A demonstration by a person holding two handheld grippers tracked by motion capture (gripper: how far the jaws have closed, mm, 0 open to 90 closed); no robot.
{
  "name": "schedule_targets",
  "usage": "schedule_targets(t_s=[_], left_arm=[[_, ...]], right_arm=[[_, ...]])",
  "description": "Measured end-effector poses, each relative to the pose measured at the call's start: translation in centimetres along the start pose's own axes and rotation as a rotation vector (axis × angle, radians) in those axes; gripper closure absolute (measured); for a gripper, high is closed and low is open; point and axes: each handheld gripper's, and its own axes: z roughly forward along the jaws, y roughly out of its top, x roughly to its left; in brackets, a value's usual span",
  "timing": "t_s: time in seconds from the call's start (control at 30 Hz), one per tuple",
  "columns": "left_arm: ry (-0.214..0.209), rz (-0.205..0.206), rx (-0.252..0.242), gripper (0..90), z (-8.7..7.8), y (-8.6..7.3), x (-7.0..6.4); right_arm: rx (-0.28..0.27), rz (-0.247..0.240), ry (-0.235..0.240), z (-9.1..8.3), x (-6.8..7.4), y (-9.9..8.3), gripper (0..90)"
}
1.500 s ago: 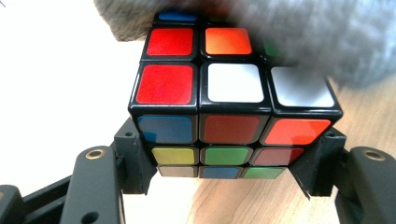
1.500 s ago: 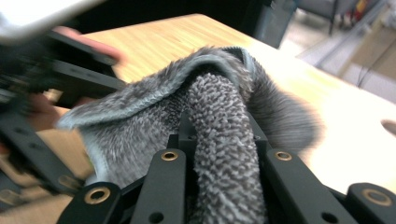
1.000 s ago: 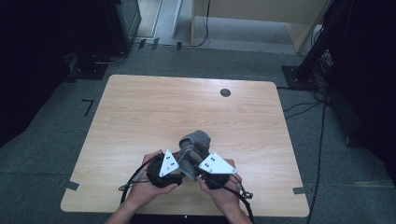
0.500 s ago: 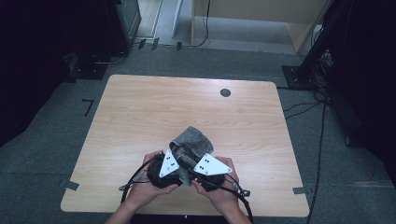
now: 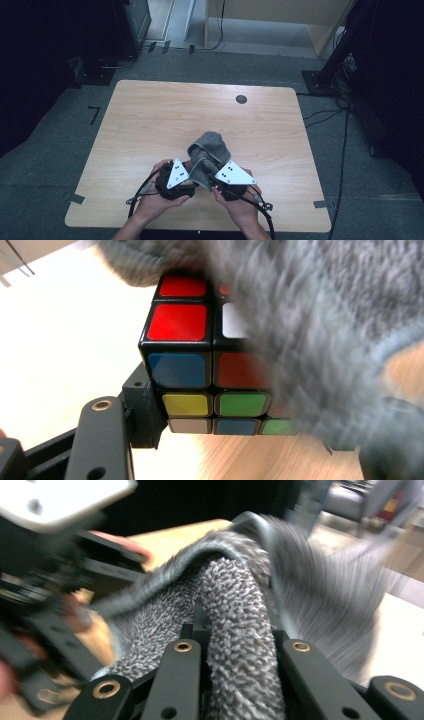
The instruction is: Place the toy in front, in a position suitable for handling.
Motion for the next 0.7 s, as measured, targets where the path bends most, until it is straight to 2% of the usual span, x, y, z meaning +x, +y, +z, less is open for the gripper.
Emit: schedule_targets(t_s=[0.07,0.1,0.13,0.17,0.23,0.27,0.3,0.33,0.4,0.43,0.47,0.57,0.63,0.67,0.7], left_arm=[[0.000,-0.008,0.003,34.3,0.2,-0.1,-0.1],[-0.004,-0.010,0.002,34.3,0.2,-0.1,-0.1],[-0.007,-0.007,-0.001,34.3,0.2,-0.1,-0.2],[0.004,0.001,-0.001,34.3,0.2,0.0,-0.4],[0.006,-0.001,-0.005,34.4,0.1,0.2,-0.4],[0.009,0.001,-0.008,34.3,0.0,0.2,-0.4],[0.013,0.004,-0.009,34.3,0.0,0.2,-0.3],[0.009,0.002,-0.007,34.3,0.1,0.2,-0.3],[0.008,0.003,-0.008,34.2,0.1,0.1,-0.3],[0.009,0.004,-0.010,34.3,0.1,0.1,-0.3],[0.006,-0.001,-0.016,34.3,0.1,0.2,-0.3],[-0.004,-0.008,-0.027,34.4,-0.2,0.3,-0.3],[-0.007,-0.011,-0.030,34.4,-0.3,0.3,-0.1],[-0.005,-0.013,-0.029,34.4,-0.4,0.3,0.0],[-0.006,-0.019,-0.028,34.4,-0.4,0.3,0.1]], right_arm=[[0.008,0.002,0.009,0.1,0.5,0.0,78.8],[0.008,-0.016,0.018,0.1,1.1,0.1,78.8],[0.001,-0.033,0.046,0.3,1.5,0.2,78.7],[0.002,-0.050,0.057,0.3,1.9,0.3,78.7],[0.007,-0.090,0.035,0.2,2.0,0.6,78.6],[0.005,-0.079,0.027,0.1,1.7,0.6,78.6],[0.006,-0.043,-0.010,-0.1,0.8,0.4,78.6],[0.006,-0.043,-0.010,-0.1,0.8,0.4,78.6],[0.008,-0.013,-0.001,-0.2,0.7,0.3,78.7],[0.008,-0.031,0.006,-0.2,1.1,0.3,78.7],[-0.002,-0.065,0.056,-0.1,2.2,0.6,78.7],[-0.010,-0.070,0.073,0.0,2.5,0.8,78.6],[-0.016,-0.042,0.055,-0.1,1.4,0.9,78.7],[-0.009,0.001,0.016,-0.4,0.2,0.7,78.7],[-0.006,0.021,0.020,-0.6,0.0,0.6,78.7]])
